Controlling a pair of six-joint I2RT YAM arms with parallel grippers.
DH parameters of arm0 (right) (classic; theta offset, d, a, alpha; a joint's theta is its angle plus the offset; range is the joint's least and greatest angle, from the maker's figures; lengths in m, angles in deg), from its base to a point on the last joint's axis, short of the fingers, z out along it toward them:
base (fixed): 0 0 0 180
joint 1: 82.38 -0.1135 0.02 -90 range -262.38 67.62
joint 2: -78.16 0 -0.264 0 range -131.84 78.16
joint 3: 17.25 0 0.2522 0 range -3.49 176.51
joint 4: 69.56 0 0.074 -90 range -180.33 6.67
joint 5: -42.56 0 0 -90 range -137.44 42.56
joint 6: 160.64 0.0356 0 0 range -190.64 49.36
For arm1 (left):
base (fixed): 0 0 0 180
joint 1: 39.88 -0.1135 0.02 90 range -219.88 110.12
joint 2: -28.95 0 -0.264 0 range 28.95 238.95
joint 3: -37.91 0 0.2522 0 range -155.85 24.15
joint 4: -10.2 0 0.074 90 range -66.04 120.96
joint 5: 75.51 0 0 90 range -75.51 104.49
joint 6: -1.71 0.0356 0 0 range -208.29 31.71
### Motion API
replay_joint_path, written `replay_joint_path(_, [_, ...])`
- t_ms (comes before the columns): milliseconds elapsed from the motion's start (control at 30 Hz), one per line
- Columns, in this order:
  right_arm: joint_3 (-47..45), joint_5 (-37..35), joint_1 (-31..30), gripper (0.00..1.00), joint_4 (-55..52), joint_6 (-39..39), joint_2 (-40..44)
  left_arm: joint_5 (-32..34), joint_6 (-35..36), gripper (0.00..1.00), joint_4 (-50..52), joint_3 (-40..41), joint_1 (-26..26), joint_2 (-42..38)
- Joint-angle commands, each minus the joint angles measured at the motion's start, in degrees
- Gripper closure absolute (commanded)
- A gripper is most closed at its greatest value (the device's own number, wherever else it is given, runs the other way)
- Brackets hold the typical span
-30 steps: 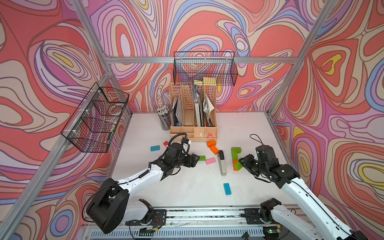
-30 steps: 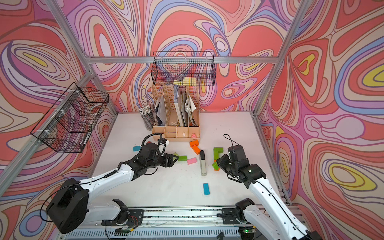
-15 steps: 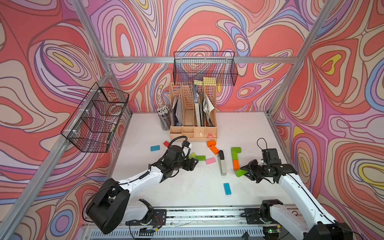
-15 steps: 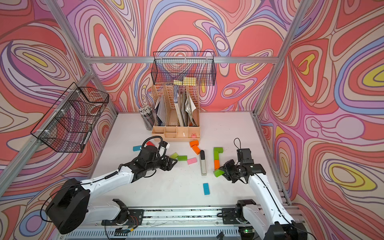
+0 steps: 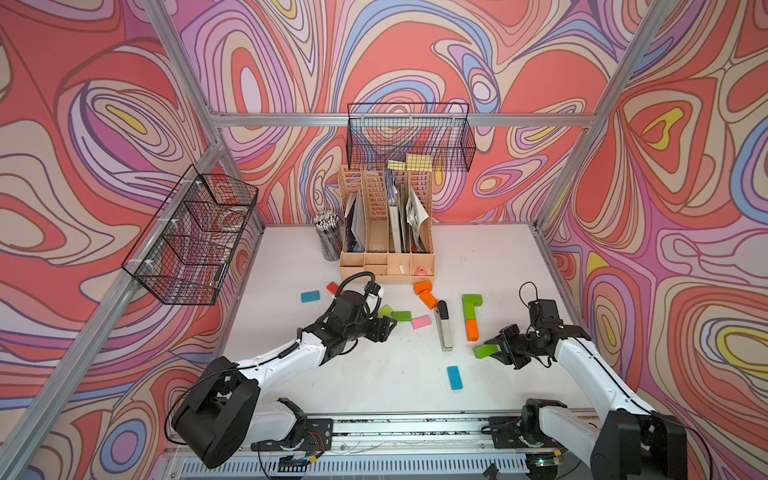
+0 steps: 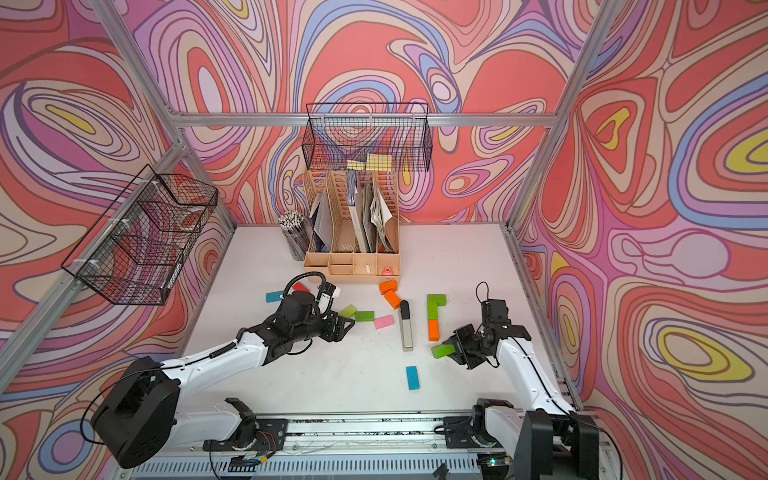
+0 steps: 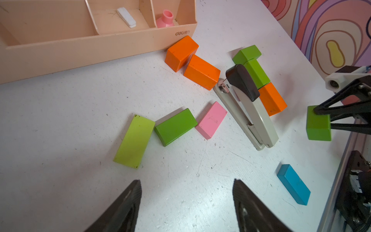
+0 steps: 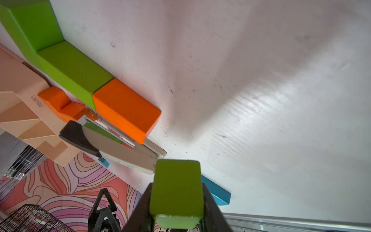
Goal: Assemble the letter c with building blocks
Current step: Assemble the building block at the center of the board.
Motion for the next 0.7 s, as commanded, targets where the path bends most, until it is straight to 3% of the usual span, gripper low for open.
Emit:
replay_joint_path(0, [0.3,0.6,0.7,0.67,2.4,-1.0,-1.6,-0.4,1.2,0.26,-1.0,0.0,0.0,0.3])
replay_joint_path(667, [-1.6,1.5,2.7,0.65,10.0,-2.5,-9.1,-0.7,1.3,0.28,-1.1,-0.1,0.0,0.9])
